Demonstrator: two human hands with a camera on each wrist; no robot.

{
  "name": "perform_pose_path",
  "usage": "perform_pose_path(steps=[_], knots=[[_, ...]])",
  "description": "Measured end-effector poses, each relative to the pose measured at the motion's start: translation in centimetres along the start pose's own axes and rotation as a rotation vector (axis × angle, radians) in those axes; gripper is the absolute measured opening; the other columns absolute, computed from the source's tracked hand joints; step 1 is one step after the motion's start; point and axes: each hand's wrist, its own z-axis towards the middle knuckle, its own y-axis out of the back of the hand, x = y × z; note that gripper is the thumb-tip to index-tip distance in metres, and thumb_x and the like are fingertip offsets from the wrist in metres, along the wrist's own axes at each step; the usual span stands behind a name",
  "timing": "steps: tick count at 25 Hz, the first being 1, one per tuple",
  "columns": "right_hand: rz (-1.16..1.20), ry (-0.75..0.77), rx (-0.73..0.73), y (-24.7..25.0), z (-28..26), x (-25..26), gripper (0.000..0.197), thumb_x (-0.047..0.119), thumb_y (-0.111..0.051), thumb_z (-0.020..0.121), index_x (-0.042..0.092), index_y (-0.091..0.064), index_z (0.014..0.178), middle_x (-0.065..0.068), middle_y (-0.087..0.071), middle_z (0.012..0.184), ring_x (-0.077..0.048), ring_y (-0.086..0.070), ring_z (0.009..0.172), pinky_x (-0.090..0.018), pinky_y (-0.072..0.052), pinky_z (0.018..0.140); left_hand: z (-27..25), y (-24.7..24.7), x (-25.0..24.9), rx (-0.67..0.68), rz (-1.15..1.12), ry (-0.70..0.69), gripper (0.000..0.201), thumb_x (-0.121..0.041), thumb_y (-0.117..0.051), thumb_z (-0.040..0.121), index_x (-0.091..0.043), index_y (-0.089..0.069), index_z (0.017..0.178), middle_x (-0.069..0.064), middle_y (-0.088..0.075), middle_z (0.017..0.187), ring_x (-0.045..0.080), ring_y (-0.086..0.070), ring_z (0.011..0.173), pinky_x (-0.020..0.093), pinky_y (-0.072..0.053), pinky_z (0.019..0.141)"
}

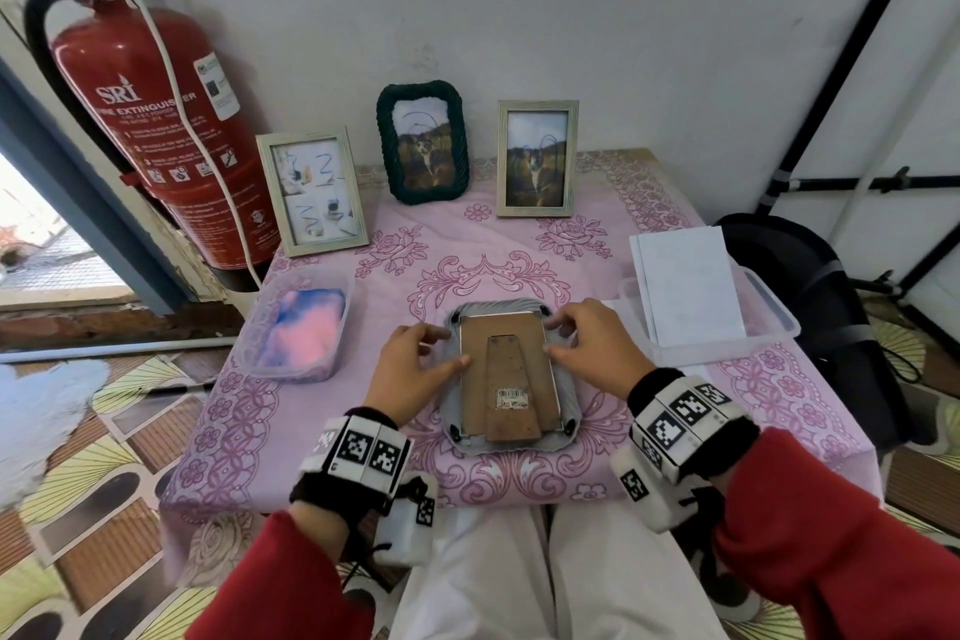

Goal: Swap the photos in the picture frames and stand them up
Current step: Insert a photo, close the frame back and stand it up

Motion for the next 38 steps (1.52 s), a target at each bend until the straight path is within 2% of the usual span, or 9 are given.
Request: perform_pose_path(steps=[2, 4, 7, 11, 16, 22, 28, 32, 38], knots=[[-0.08, -0.055, 0.071, -0.4, 0.9, 0.0, 0.044, 0.022, -0.074, 0.077, 0.006, -0.058, 0.114, -0.014, -0.049, 0.114, -0.024, -0.054, 0.099, -0.029, -0.043, 0.091, 1.4, -0.2, -0.1, 0.063, 0.058, 0.039, 0.06, -0.037, -0.078, 0.071, -0.007, -0.058, 0.119, 0.01, -0.054, 0.115, 0.018, -0.056, 0.097, 0.028, -0.048, 0.089], [-0.087, -0.104, 0.083, -0.8, 1.3, 0.1, 0.053, 0.027, -0.077, 0.074, 0.005, -0.054, 0.117, -0.015, -0.045, 0.119, -0.026, -0.053, 0.102, -0.028, -0.041, 0.091, 2.1, -0.4, -0.1, 0.136, 0.095, 0.061, 0.076, -0.039, -0.083, 0.063, -0.006, -0.054, 0.125, 0.012, -0.049, 0.118, 0.018, -0.056, 0.093, 0.026, -0.048, 0.091], [-0.072, -0.14, 0.066, -1.1, 1.6, -0.1, 0.061, 0.029, -0.077, 0.073, 0.003, -0.049, 0.121, -0.016, -0.044, 0.121, -0.027, -0.052, 0.105, -0.029, -0.041, 0.092, 2.5, -0.7, 0.0, 0.159, 0.092, 0.062, 0.084, -0.038, -0.086, 0.059, -0.006, -0.05, 0.128, 0.011, -0.047, 0.12, 0.014, -0.052, 0.087, 0.02, -0.044, 0.085], [-0.021, -0.134, 0.06, -1.5, 1.3, -0.6, 0.063, 0.028, -0.076, 0.075, 0.004, -0.047, 0.125, -0.015, -0.043, 0.122, -0.025, -0.051, 0.109, -0.03, -0.041, 0.096, 2.2, -0.7, 0.1, 0.15, 0.081, 0.05, 0.085, -0.037, -0.085, 0.061, -0.008, -0.046, 0.131, 0.01, -0.044, 0.121, 0.014, -0.051, 0.092, 0.021, -0.044, 0.09], [0.047, -0.129, 0.072, -1.4, 1.3, -0.9, 0.062, 0.024, -0.075, 0.076, 0.004, -0.045, 0.127, -0.015, -0.041, 0.122, -0.023, -0.048, 0.111, -0.024, -0.038, 0.095, 2.1, -0.9, 0.1, 0.177, 0.134, 0.044, 0.087, -0.038, -0.083, 0.064, -0.009, -0.041, 0.135, 0.01, -0.04, 0.125, 0.025, -0.05, 0.112, 0.036, -0.043, 0.102], [0.093, -0.149, 0.097, -1.6, 1.4, -1.1, 0.06, 0.023, -0.074, 0.077, 0.006, -0.045, 0.126, -0.013, -0.038, 0.124, -0.022, -0.046, 0.113, -0.02, -0.034, 0.097, 1.9, -1.1, 0.4, 0.17, 0.046, 0.057, 0.085, -0.033, -0.084, 0.063, -0.009, -0.041, 0.132, 0.004, -0.036, 0.117, 0.024, -0.052, 0.111, 0.038, -0.046, 0.1], [0.11, -0.151, 0.116, -1.4, 1.4, -1.1, 0.061, 0.023, -0.074, 0.077, 0.006, -0.044, 0.128, -0.014, -0.039, 0.124, -0.023, -0.047, 0.114, -0.028, -0.038, 0.103, 2.3, -1.1, 0.6, 0.189, 0.023, 0.07, 0.083, -0.032, -0.085, 0.063, -0.011, -0.04, 0.131, 0.0, -0.032, 0.11, 0.021, -0.051, 0.103, 0.035, -0.046, 0.099], [0.111, -0.132, 0.117, -1.3, 1.3, -1.1, 0.06, 0.023, -0.074, 0.078, 0.006, -0.045, 0.127, -0.012, -0.039, 0.12, -0.022, -0.047, 0.109, -0.027, -0.038, 0.1, 2.5, -1.0, 0.6, 0.21, 0.029, 0.07, 0.082, -0.032, -0.084, 0.064, -0.013, -0.04, 0.13, 0.0, -0.031, 0.109, 0.015, -0.046, 0.096, 0.031, -0.044, 0.099], [0.122, -0.109, 0.114, -1.1, 1.2, -1.1, 0.057, 0.022, -0.074, 0.078, 0.008, -0.046, 0.126, -0.003, -0.034, 0.107, -0.014, -0.042, 0.096, -0.029, -0.041, 0.098, 2.3, -1.0, 0.5, 0.217, 0.034, 0.068, 0.085, -0.032, -0.084, 0.065, -0.012, -0.039, 0.134, 0.0, -0.031, 0.111, 0.022, -0.048, 0.108, 0.032, -0.042, 0.103]])
